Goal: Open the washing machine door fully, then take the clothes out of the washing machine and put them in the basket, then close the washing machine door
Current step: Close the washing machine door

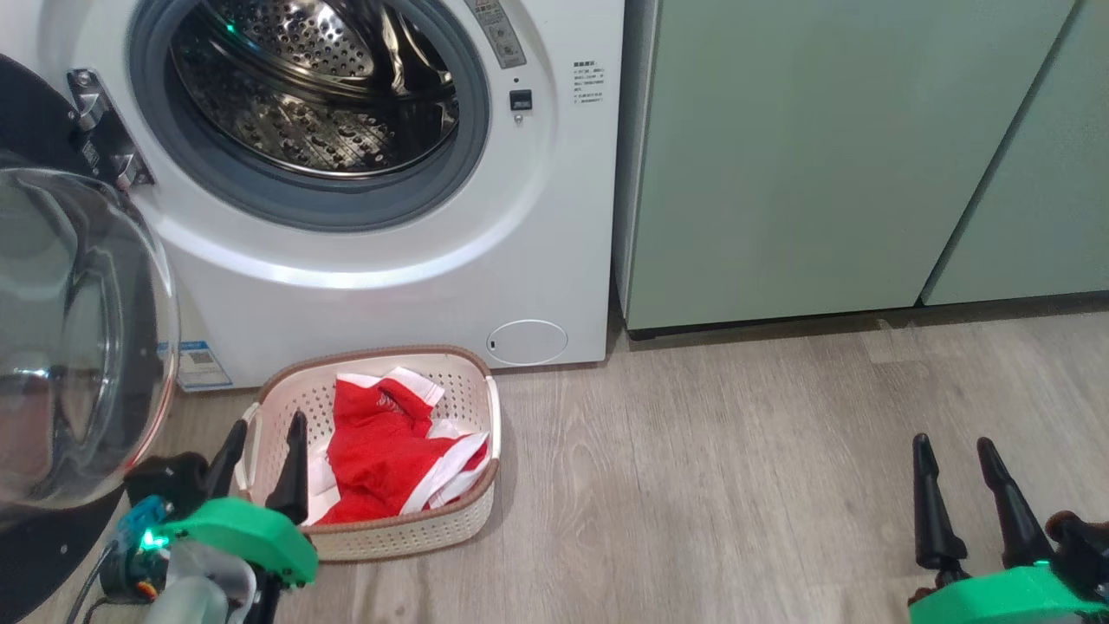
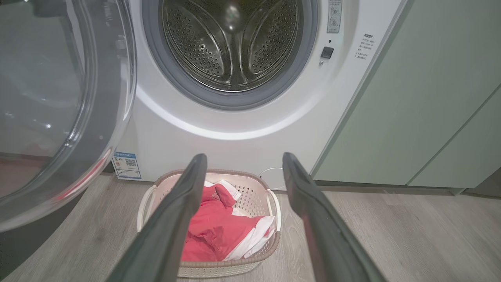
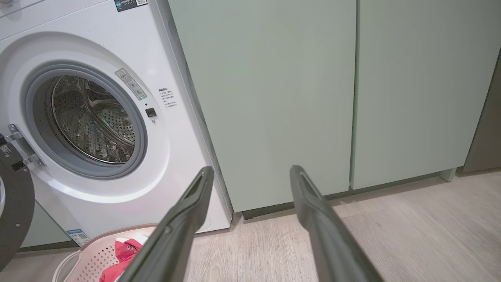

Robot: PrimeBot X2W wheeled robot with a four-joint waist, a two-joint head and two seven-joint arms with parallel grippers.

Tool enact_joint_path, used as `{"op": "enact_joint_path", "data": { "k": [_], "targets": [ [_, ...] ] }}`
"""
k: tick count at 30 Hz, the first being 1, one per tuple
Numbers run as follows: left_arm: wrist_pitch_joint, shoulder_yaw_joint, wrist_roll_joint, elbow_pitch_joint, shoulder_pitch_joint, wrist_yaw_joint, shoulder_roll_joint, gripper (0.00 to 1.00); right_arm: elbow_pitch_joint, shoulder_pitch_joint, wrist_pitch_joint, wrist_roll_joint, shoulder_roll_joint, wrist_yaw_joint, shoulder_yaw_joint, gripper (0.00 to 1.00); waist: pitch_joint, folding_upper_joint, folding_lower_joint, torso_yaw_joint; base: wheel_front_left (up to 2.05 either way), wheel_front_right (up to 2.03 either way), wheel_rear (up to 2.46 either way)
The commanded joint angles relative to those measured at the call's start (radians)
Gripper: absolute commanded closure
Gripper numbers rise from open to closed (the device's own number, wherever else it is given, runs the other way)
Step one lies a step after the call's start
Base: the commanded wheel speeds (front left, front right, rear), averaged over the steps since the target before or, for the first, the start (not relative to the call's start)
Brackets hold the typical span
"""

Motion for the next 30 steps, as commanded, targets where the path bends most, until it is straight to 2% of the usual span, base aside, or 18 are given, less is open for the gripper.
{"op": "enact_joint_path", "data": {
  "k": [1,9,15,22,30],
  "targets": [
    [-0.011,0.026,-0.003,-0.032,-0.041,-0.006,0.013,0.00,-0.029,-0.022,-0.009,0.001,-0.013,-0.001,0.016,0.00,-0.003,0.0000,0.0001,0.001,0.00,0.00,0.00],
    [-0.011,0.011,-0.002,-0.028,-0.040,-0.006,0.010,0.00,-0.027,-0.018,-0.009,0.003,-0.012,-0.001,0.012,0.00,-0.010,0.0000,0.0001,0.017,0.00,0.00,0.00],
    [-0.011,0.005,-0.002,-0.020,-0.046,-0.006,0.006,0.00,-0.032,-0.009,-0.009,0.002,-0.006,-0.001,0.009,0.00,-0.010,0.0000,0.0001,0.062,0.00,0.00,0.00],
    [-0.011,0.013,0.010,-0.013,-0.070,-0.006,0.002,0.00,-0.036,-0.018,-0.009,0.004,0.002,-0.001,0.010,0.00,0.007,0.0000,0.0001,0.161,0.00,0.00,0.00],
    [-0.011,0.051,0.045,0.002,-0.097,-0.005,-0.013,0.00,-0.038,-0.038,-0.009,0.002,0.005,-0.001,0.010,0.00,0.032,0.0000,0.0001,0.307,0.00,0.00,0.00]
  ]
}}
